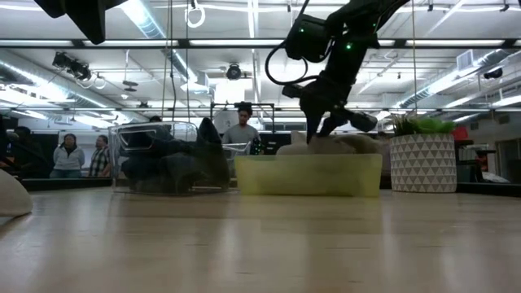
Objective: Pick & Place hat
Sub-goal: Put the right brown cap into the yellow bin
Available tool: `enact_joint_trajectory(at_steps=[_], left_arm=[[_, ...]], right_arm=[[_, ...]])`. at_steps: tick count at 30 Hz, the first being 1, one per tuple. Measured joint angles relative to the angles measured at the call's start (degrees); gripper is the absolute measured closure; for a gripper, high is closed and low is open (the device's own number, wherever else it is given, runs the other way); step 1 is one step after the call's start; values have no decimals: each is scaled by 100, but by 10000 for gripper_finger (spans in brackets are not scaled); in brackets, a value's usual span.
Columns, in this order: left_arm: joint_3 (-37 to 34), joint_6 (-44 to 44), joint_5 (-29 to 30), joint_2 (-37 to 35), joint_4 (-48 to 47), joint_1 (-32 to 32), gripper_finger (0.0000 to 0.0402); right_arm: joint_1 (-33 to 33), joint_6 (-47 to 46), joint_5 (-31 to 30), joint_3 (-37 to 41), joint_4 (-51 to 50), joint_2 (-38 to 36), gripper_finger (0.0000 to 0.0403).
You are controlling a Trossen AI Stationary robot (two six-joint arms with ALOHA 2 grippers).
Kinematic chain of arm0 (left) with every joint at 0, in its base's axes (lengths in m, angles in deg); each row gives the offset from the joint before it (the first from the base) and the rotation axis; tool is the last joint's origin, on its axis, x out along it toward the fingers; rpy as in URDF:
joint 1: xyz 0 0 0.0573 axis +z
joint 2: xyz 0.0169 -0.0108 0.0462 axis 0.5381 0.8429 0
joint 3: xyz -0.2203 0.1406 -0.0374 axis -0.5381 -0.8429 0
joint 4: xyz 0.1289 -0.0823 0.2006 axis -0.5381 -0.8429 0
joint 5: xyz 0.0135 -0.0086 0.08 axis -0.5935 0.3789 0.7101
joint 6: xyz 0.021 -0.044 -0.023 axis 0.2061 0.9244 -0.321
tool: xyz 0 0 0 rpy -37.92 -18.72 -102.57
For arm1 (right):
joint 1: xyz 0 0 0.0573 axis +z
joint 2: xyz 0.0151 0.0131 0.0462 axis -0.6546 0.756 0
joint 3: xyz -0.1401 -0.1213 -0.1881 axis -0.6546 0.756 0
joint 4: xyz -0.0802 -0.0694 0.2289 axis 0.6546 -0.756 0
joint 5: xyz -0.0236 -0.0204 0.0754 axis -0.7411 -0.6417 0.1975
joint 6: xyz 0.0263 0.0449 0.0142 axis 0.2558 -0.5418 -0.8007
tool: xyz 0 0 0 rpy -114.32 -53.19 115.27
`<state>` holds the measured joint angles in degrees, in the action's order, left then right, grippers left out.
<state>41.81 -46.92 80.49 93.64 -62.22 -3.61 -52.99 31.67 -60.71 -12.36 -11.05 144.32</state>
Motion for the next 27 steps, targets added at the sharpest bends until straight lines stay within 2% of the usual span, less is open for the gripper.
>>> enact_joint_trajectory(at_steps=[3, 8, 10, 18, 23, 27], left_arm=[[0, 2, 0, 0, 0, 0, 170], [0, 0, 0, 0, 0, 0, 170], [0, 0, 0, 0, -1, 0, 170], [0, -52, 0, 0, -2, 0, 170], [0, -53, -1, 0, -4, 0, 170], [0, -56, -1, -2, -3, 0, 170]], right_arm=[[-26, -544, -25, 2, 98, 0, 324], [53, -1912, -725, 2, -63, -18, 314], [117, -2420, -806, 2, -233, -82, 312], [290, -3685, -921, 2, -444, -600, 310], [90, -4939, -938, 2, -775, -863, 308], [-200, -5230, -436, 2, -1218, -861, 308]])
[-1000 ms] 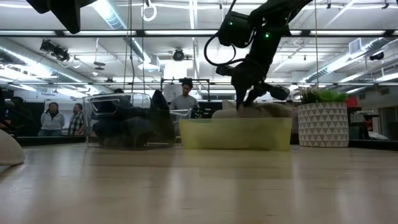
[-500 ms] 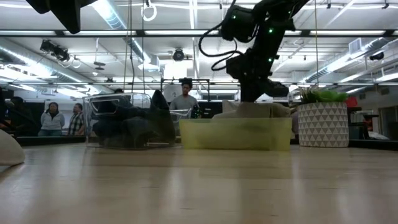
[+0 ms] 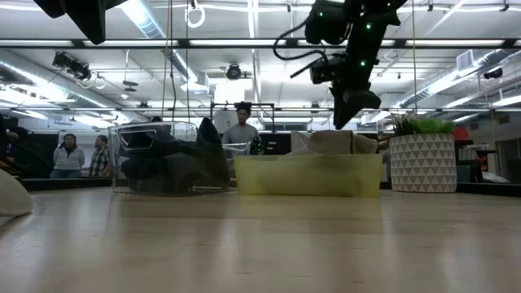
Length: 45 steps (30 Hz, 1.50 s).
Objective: Pick & Place hat
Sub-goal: Put the right brown cap into the yellow bin
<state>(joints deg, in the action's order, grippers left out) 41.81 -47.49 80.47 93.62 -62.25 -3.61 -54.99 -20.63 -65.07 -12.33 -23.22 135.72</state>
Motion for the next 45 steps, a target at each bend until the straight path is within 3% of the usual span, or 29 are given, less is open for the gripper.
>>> enact_joint_trajectory(at_steps=[3, 7, 12, 19, 24, 28, 35, 45], left_arm=[[0, 0, -1, 0, -1, 0, 170], [0, -3, -1, -2, 1, 0, 170], [0, -16, -1, -2, 1, 0, 170], [-2, -147, -1, -2, 3, 0, 170], [-2, -149, -1, -2, 3, 0, 170], [-2, -151, -1, -2, 3, 0, 170], [-2, -165, -1, -2, 1, 0, 170], [-2, -163, -1, -2, 3, 0, 170]], right_arm=[[-194, -1, 389, 0, -174, 43, 308], [-380, -20, 433, -1, -95, 39, 304], [-582, -110, 955, 35, -150, 83, 273], [-810, 5, 600, 463, 368, 85, 201], [-947, 64, 386, 772, 985, 85, 179], [-952, 476, 371, 932, 1439, 85, 217], [-952, 778, 371, 938, 1541, 85, 385], [-688, 809, 356, 816, 1660, 74, 394]])
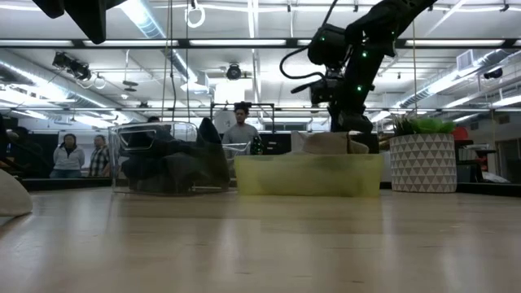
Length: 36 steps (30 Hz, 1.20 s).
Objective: Pick & Place hat
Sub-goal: Put the right brown cap into the yellow bin
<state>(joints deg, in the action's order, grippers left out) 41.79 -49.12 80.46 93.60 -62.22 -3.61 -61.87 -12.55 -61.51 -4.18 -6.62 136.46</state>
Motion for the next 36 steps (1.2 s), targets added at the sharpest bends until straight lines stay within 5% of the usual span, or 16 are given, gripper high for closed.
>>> enact_joint_trajectory(at_steps=[17, 23, 36], left_arm=[[1, 46, 0, 1, 0, 0, 170], [0, 54, 0, 2, -2, 0, 170], [0, -91, 0, 2, 0, 0, 170]], right_arm=[[666, 24, 58, -18, 80, -37, 401], [616, -438, 1083, -18, -203, -37, 402], [115, -440, 1430, -18, 100, 821, 403]])
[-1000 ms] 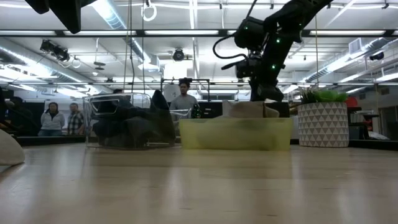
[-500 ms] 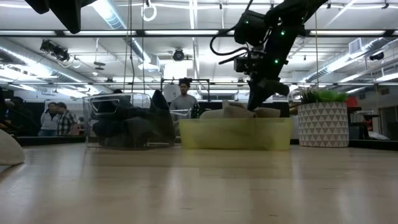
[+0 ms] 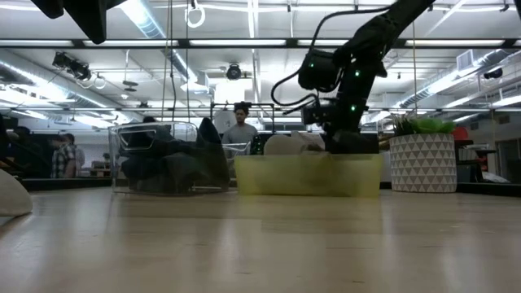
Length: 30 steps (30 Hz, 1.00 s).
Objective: Pick & Place hat
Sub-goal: Put the right brown cap into the yellow bin, then put the brown cap into the yellow bin
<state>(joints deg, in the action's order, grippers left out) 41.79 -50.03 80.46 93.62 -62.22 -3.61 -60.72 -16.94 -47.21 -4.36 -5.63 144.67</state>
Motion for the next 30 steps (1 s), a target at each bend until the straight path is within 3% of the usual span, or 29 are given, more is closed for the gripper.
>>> enact_joint_trajectory(at_steps=[7, 13, 22, 30], left_arm=[[0, 0, 0, 0, 0, 0, 170], [0, -2, 0, 0, -2, 0, 170], [0, 383, 163, 2, 2, 0, 170], [0, 1056, -16, 2, -3, -2, 170]], right_arm=[[-101, 262, -40, 0, 442, 249, 396], [-66, 275, -172, 0, 124, 68, 341], [369, -8, -448, 2, -585, -747, 265], [1072, -740, -557, 2, -646, -1827, 244]])
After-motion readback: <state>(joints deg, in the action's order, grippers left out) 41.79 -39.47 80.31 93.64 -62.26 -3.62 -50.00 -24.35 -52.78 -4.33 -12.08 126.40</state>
